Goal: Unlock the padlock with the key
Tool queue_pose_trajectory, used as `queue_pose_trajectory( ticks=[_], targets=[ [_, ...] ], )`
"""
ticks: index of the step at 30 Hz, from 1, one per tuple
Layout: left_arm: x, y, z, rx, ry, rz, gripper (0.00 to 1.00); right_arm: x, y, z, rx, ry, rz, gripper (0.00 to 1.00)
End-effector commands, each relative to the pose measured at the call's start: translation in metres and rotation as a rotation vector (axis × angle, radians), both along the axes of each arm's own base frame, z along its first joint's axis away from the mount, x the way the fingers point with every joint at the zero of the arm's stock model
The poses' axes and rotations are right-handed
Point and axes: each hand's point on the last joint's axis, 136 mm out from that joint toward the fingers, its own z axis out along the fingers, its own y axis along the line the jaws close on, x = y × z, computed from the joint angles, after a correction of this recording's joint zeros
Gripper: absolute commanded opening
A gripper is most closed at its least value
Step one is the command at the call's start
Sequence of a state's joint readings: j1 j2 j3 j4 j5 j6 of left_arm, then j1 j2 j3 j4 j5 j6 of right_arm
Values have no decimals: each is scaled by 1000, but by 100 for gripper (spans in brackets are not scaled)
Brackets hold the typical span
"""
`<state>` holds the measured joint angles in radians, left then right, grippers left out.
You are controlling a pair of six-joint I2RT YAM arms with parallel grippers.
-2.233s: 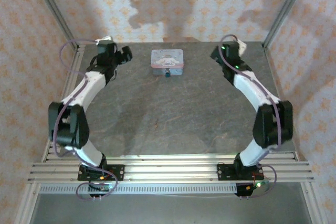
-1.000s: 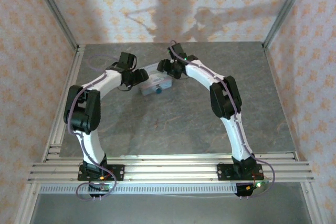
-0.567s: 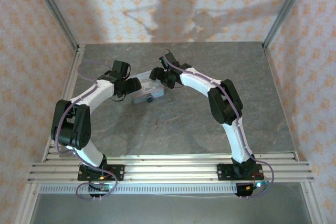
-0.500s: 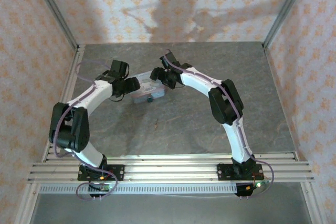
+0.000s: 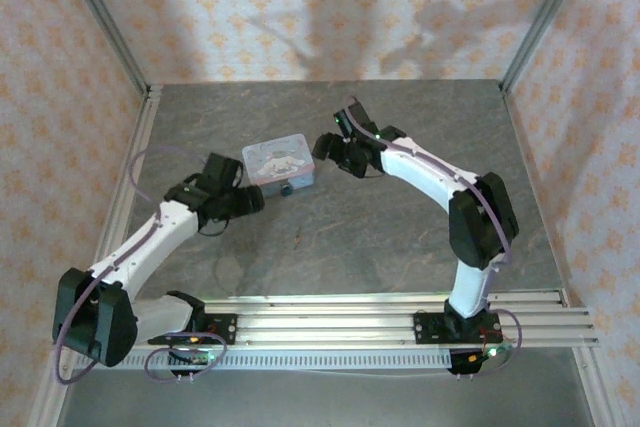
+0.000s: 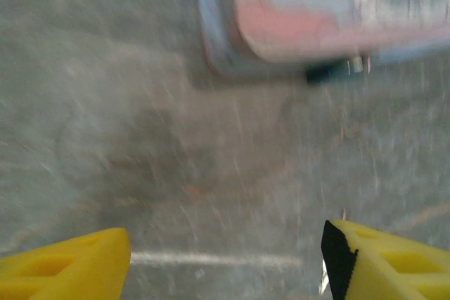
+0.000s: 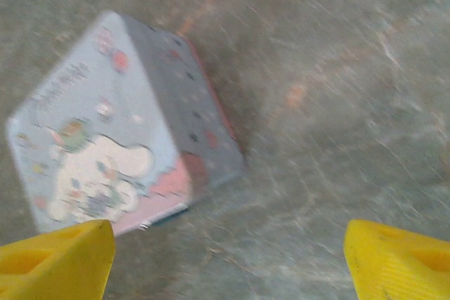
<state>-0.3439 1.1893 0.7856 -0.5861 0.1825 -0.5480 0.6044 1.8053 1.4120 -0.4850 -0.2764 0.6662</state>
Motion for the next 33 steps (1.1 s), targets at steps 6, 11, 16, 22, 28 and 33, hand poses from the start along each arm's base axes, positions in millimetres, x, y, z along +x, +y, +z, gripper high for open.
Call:
queue_pose_trajectory(
  ticks=[6, 11, 16, 22, 28, 33],
  targets=[
    [0, -79, -23, -98, 15, -145, 63, -63, -7, -30, -46, 7, -29, 84],
    [5, -95, -45, -116, 70, -175, 55, -90, -5, -51, -46, 28, -39, 84],
    [8, -105, -66, -126, 106, -182, 48, -100, -4, -67, -65, 41, -40, 83],
    [9, -109, -76, -112, 131, -191, 39, -99, -3, -72, -76, 45, -36, 83],
    [5, -118, -80, -116, 144, -207, 37, -96, -2, -72, -87, 38, -34, 83],
    [3, -126, -78, -102, 153, -231, 39, -96, -2, -75, -93, 44, -33, 83]
  ],
)
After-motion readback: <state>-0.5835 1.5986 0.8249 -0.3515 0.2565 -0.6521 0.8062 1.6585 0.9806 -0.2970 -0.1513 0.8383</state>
